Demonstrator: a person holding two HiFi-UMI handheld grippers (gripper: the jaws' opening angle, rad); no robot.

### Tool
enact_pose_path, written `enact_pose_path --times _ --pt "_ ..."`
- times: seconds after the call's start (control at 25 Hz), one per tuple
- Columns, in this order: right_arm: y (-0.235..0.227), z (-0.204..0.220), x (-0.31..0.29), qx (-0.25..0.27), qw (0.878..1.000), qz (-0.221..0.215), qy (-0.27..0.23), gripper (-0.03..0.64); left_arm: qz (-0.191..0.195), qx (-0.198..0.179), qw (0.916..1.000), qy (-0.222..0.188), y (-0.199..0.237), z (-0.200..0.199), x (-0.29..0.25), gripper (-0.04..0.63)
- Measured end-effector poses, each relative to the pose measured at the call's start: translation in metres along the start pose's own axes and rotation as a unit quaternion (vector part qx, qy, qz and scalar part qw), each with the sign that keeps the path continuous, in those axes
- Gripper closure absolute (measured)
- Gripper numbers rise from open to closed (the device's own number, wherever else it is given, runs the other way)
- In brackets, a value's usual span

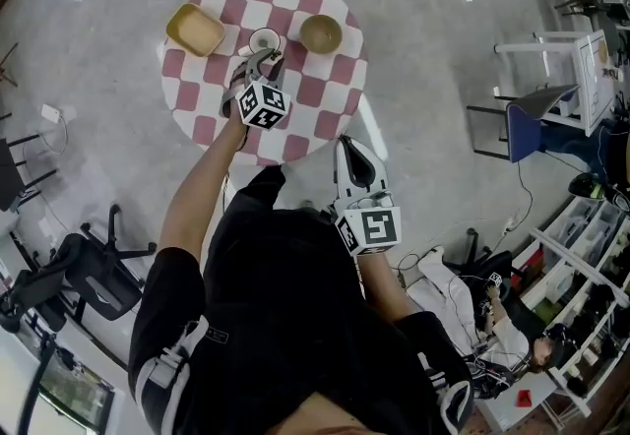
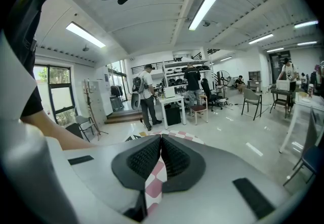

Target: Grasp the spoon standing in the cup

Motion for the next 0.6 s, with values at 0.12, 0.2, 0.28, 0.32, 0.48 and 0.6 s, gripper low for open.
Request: enact_pose_path --times 0.12,0.2,0.28,0.32,0.48,0.6 --pt "-0.003 0.002 0.0 -0.001 1.0 0.003 0.001 0.591 -0.007 0.004 1.0 0.002 0.001 0.001 -0.006 0.521" --pt "-0.004 0.003 0.002 -0.002 1.0 0.005 -0.001 0.591 -0.013 0.002 0.9999 0.004 0.002 0.0 -0.007 0.538" --pt "-0.006 0.002 0.006 -0.002 1.0 0.006 -0.003 0.591 -0.016 0.004 0.9998 0.007 0.001 -0.001 -0.007 0.54" --pt "-0.007 0.002 0.009 -0.001 1.0 0.006 -0.003 0.591 -0.018 0.004 0.9998 0.008 0.001 -0.002 -0.006 0.541" --pt "-0.011 0.003 0.021 -0.001 1.0 0.005 -0.007 0.591 -0.031 0.004 0.9995 0.001 0.0 -0.007 0.005 0.543" --pt "-0.013 0.004 0.032 0.0 1.0 0.001 -0.013 0.591 -0.041 0.009 0.999 -0.013 -0.003 -0.015 0.018 0.545"
Point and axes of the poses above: the fingertips, and each gripper's own axes: x backward along the fingers, y to its left, z out of its underside, the point moved 10 cm from there along x, backward along the fingers
